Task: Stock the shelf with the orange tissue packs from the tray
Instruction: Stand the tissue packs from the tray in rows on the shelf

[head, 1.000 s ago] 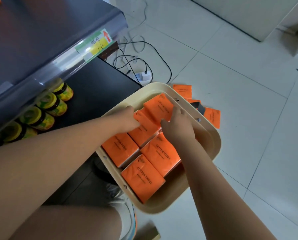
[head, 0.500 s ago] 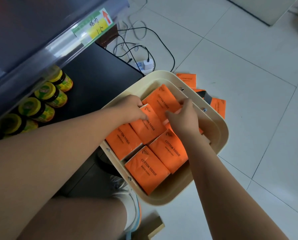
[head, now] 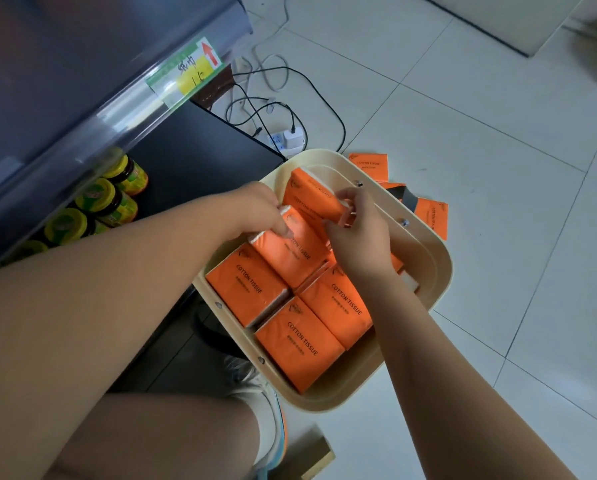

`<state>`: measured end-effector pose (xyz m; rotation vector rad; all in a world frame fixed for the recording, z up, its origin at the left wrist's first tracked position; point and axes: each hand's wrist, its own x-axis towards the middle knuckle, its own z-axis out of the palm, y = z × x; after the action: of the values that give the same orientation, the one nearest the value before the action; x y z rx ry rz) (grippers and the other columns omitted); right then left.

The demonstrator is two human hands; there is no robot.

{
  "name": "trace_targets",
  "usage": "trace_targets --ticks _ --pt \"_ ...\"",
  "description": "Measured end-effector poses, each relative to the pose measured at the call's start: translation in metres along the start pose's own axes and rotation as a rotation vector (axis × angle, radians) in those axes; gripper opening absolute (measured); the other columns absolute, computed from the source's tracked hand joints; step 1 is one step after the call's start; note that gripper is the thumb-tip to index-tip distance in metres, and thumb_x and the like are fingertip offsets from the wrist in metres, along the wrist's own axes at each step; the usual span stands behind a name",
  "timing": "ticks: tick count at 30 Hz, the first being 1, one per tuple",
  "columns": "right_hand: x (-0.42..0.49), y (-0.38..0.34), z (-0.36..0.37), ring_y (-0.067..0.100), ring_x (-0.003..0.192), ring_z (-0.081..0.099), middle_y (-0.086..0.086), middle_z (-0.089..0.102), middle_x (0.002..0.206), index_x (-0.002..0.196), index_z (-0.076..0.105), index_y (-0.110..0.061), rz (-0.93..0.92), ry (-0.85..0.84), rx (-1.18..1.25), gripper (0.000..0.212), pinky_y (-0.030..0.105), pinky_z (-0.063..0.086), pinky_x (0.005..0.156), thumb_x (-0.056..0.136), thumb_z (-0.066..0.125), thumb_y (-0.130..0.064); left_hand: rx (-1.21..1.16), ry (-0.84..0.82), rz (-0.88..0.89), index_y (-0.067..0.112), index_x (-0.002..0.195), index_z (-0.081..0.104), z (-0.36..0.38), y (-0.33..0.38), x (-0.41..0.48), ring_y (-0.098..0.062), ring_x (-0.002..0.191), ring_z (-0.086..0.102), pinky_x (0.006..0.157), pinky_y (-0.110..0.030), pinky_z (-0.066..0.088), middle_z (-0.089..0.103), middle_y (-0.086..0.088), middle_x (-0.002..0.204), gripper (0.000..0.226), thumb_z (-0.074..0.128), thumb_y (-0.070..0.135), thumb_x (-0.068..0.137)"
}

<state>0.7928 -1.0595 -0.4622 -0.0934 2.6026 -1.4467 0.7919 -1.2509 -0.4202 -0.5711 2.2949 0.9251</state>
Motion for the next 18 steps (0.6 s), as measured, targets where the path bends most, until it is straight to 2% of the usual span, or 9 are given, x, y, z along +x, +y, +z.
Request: trace_targets --ticks 3,5,7,9,13,16,18 --pt "0.0 -0.013 -0.006 0.004 0.088 0.057 -0.012 0.064 0.1 0.121 0.058 -0.029 -0.037 0.04 0.029 0.042 0.037 0.054 0.082 0.084 0.068 -0.012 -0.06 -0.029 -0.004 0.012 0.102 0.076 -0.015 0.004 -0.009 -0.029 0.086 0.078 0.088 -0.046 0.062 0.08 -0.007 0.093 0.029 0.089 0.015 0.076" --pt "0.0 -0.024 -0.011 0.001 0.087 0.056 -0.012 0.064 0.1 0.119 0.059 -0.03 -0.077 0.064 0.068 0.043 0.034 0.053 0.082 0.083 0.068 -0.008 -0.085 -0.043 0.009 0.011 0.108 0.073 -0.025 0.004 -0.017 -0.029 0.093 0.077 0.088 -0.041 0.062 0.08 -0.008 0.097 0.03 0.085 0.015 0.081" --pt "0.0 -0.039 -0.015 -0.001 0.091 0.058 -0.007 0.066 0.1 0.115 0.06 -0.031 -0.106 0.092 0.119 0.043 0.035 0.055 0.082 0.081 0.068 -0.006 -0.088 -0.045 0.035 0.014 0.11 0.072 -0.038 0.006 -0.031 -0.024 0.096 0.076 0.084 -0.036 0.059 0.08 -0.004 0.097 0.03 0.084 0.02 0.083" --pt "-0.002 -0.057 -0.021 0.003 0.089 0.061 -0.005 0.066 0.099 0.115 0.061 -0.031 -0.13 0.122 0.169 0.042 0.04 0.056 0.081 0.081 0.068 -0.007 -0.072 -0.027 0.058 0.018 0.109 0.071 -0.057 0.01 -0.047 -0.021 0.098 0.073 0.082 -0.035 0.057 0.079 -0.001 0.099 0.03 0.084 0.026 0.083" --pt "-0.007 -0.105 -0.031 0.002 0.09 0.062 -0.01 0.066 0.098 0.115 0.061 -0.034 -0.234 0.14 0.206 0.04 0.038 0.055 0.085 0.082 0.069 -0.013 -0.071 0.104 0.119 0.021 0.104 0.069 -0.1 0.009 -0.093 -0.017 0.104 0.066 0.078 -0.034 0.054 0.072 -0.001 0.106 0.028 0.085 0.027 0.082" --pt "-0.015 -0.148 -0.036 0.005 0.092 0.063 -0.014 0.066 0.102 0.115 0.058 -0.039 -0.358 0.109 0.207 0.042 0.039 0.056 0.087 0.082 0.069 -0.016 -0.109 0.243 0.154 0.017 0.101 0.069 -0.126 -0.001 -0.135 -0.018 0.094 0.067 0.074 -0.034 0.053 0.074 -0.003 0.102 0.029 0.087 0.025 0.08" --pt "-0.022 -0.176 -0.034 0.008 0.095 0.063 -0.017 0.065 0.105 0.116 0.059 -0.035 -0.445 0.086 0.21 0.041 0.04 0.055 0.087 0.082 0.07 -0.014 -0.151 0.313 0.164 0.014 0.102 0.068 -0.141 -0.011 -0.164 -0.02 0.087 0.067 0.07 -0.034 0.053 0.076 -0.005 0.098 0.029 0.087 0.021 0.08"
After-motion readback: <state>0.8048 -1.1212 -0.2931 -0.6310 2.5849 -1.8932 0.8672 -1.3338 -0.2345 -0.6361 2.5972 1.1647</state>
